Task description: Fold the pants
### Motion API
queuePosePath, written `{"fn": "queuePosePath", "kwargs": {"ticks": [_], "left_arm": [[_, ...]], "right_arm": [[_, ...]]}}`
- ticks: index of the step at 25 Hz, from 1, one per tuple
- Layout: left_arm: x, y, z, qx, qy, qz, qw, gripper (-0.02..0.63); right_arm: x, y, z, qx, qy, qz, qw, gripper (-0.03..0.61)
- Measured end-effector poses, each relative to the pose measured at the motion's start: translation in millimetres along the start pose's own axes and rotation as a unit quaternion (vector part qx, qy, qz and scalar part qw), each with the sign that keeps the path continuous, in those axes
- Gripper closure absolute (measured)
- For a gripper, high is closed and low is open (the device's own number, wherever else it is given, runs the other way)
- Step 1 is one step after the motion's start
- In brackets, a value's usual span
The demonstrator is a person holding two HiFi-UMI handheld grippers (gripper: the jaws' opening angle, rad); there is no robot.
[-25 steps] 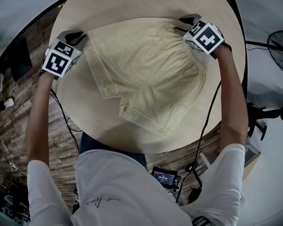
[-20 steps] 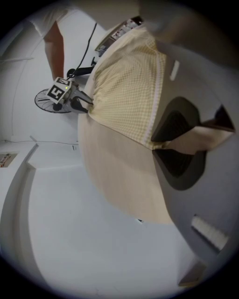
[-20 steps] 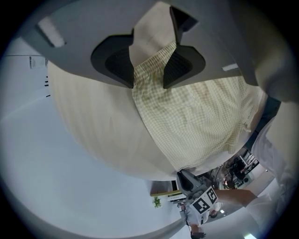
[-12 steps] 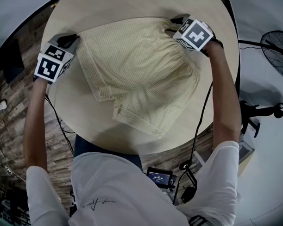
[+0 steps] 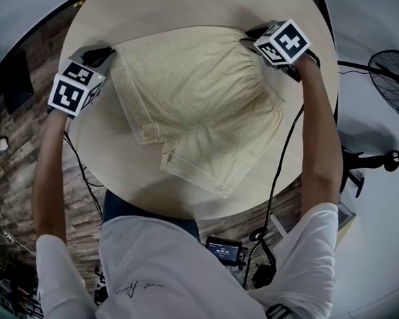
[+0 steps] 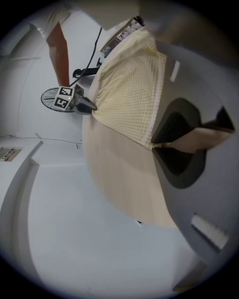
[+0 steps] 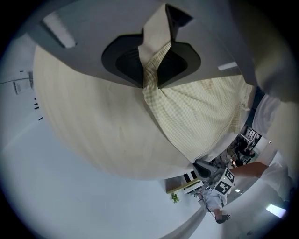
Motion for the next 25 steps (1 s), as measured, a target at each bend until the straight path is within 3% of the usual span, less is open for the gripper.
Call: {"fn": "queuePosePath", "kwargs": {"ticks": [12,25], "left_arm": [[17,-7,-10,-0.039,0.005,0.016,0.9991,0.525],[66,6,-27,-0.078,0.037,-0.026,0.996,0.526]], "right_arm": [[18,5,4,0.009,-0.029,-0.022,0.999,0.499],[39,10,17,0.018,-0.06,-0.026,0.998,0.512]]}}
Point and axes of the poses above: the fingertips, and each gripper's own axes: x backward along the fingers, z to its left, y out of its top, the point moved 4 cm from there along x, backward along the fingers, and after that the axes turned 5 degrees about x, right-handed, at the moved point
